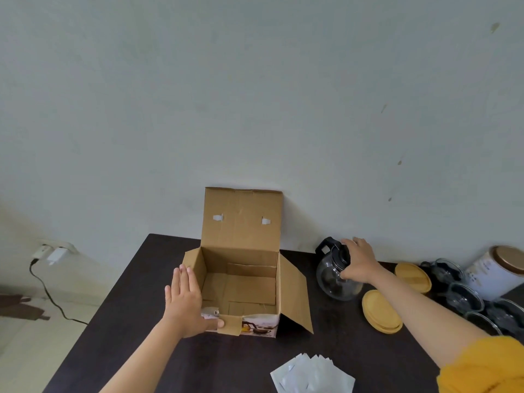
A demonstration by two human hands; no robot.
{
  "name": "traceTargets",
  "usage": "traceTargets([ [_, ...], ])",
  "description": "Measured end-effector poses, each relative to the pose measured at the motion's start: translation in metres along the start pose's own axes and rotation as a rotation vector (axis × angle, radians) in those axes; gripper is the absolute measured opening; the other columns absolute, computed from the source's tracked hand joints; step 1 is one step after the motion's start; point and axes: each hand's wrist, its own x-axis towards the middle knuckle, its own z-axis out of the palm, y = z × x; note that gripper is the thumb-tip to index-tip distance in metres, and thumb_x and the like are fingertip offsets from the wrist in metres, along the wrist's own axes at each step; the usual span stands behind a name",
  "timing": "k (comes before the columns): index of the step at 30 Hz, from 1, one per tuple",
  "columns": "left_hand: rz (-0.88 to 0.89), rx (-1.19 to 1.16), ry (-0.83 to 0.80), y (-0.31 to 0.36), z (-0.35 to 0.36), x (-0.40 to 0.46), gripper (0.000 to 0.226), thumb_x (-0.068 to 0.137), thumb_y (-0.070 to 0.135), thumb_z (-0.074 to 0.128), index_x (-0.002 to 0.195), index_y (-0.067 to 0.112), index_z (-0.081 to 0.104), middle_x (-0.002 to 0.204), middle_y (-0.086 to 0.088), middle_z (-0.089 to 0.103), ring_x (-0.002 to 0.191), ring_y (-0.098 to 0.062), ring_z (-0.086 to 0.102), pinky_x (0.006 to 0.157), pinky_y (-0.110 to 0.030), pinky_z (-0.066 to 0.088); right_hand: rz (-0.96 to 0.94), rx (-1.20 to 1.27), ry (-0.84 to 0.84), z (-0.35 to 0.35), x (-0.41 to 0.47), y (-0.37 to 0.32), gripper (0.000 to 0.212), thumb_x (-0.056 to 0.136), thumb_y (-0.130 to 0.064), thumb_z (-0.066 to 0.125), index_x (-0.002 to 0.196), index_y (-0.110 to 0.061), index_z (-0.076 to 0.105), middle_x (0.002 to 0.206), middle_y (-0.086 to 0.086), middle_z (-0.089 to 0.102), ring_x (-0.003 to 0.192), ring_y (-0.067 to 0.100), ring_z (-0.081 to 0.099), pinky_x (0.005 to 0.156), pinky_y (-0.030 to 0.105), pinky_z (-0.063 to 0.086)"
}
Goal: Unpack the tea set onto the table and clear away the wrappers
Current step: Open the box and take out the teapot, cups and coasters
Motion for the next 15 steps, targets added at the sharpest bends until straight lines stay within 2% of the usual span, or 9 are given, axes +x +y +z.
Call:
traceTargets([
  [2, 0.002, 0.003, 0.013, -0.001, 0.001, 0.000, 0.147, 0.057, 0.082, 0.061, 0.141, 0.000, -0.028, 0.152, -0.016, -0.032, 0.137, -0.036, -0.033, 0.114, -0.053, -0.005, 0.012, 0.045, 0.128, 0.014, -0.021, -0.015, 0.105, 0.065, -0.030, 0.082, 0.150, -0.018, 0.022, 0.157, 0.015, 0.008, 0.145, 0.034, 0.004, 0.119, 0.043, 0.014],
  [4, 0.004, 0.018, 0.032, 0.000, 0.001, -0.001, 0.146, 0.058, 0.084, 0.057, 0.140, 0.001, -0.031, 0.150, -0.015, -0.035, 0.134, -0.035, -0.036, 0.113, -0.055, -0.006, 0.004, 0.201, 0.262, 0.036, -0.055, -0.038, 0.095, 0.070, -0.034, 0.081, 0.148, -0.019, 0.028, 0.155, 0.013, 0.015, 0.144, 0.033, 0.010, 0.118, 0.044, 0.019],
  [6, 0.008, 0.040, 0.053, 0.000, 0.000, -0.003, 0.144, 0.059, 0.087, 0.053, 0.132, 0.005, -0.039, 0.144, -0.013, -0.042, 0.130, -0.035, -0.041, 0.112, -0.059, -0.007, 0.050, 0.421, 0.295, 0.065, -0.093, -0.062, 0.084, 0.074, -0.034, 0.078, 0.144, -0.019, 0.035, 0.151, 0.011, 0.023, 0.140, 0.032, 0.017, 0.113, 0.042, 0.024],
  [7, 0.014, 0.042, 0.065, -0.001, 0.000, -0.004, 0.141, 0.058, 0.089, 0.049, 0.128, 0.006, -0.041, 0.140, -0.012, -0.046, 0.129, -0.034, -0.043, 0.111, -0.060, -0.008, 0.125, 0.550, 0.275, 0.080, -0.109, -0.073, 0.082, 0.074, -0.033, 0.078, 0.143, -0.019, 0.036, 0.149, 0.012, 0.026, 0.138, 0.032, 0.021, 0.111, 0.042, 0.026],
  [9, 0.030, 0.007, 0.084, -0.002, 0.000, -0.006, 0.139, 0.054, 0.095, 0.039, 0.127, 0.009, -0.042, 0.137, -0.012, -0.050, 0.127, -0.034, -0.046, 0.109, -0.063, -0.011, 0.399, 0.877, 0.156, 0.099, -0.134, -0.093, 0.085, 0.072, -0.035, 0.079, 0.144, -0.018, 0.036, 0.145, 0.013, 0.033, 0.132, 0.034, 0.033, 0.108, 0.044, 0.032],
  [11, 0.031, -0.044, 0.109, -0.003, -0.001, -0.008, 0.136, 0.053, 0.098, 0.029, 0.129, 0.009, -0.041, 0.138, -0.012, -0.052, 0.125, -0.033, -0.049, 0.108, -0.063, -0.013, 0.675, 1.407, 0.001, 0.099, -0.146, -0.106, 0.084, 0.076, -0.032, 0.077, 0.145, -0.011, 0.033, 0.138, 0.016, 0.041, 0.125, 0.033, 0.042, 0.106, 0.045, 0.032],
  [13, -0.010, -0.109, 0.154, -0.002, 0.000, -0.010, 0.134, 0.056, 0.097, 0.029, 0.129, 0.009, -0.040, 0.138, -0.014, -0.051, 0.126, -0.033, -0.047, 0.109, -0.061, -0.012, 0.794, 1.903, -0.151, 0.091, -0.148, -0.109, 0.075, 0.084, -0.026, 0.069, 0.145, -0.007, 0.030, 0.140, 0.019, 0.038, 0.131, 0.031, 0.038, 0.113, 0.045, 0.022],
  [15, -0.098, -0.190, 0.223, 0.000, 0.002, -0.015, 0.139, 0.058, 0.094, 0.038, 0.133, 0.005, -0.039, 0.141, -0.017, -0.048, 0.131, -0.035, -0.042, 0.111, -0.060, -0.007, 0.798, 2.154, -0.157, 0.088, -0.151, -0.108, 0.067, 0.088, -0.022, 0.060, 0.146, -0.009, 0.028, 0.147, 0.020, 0.034, 0.140, 0.031, 0.031, 0.117, 0.047, 0.013],
])
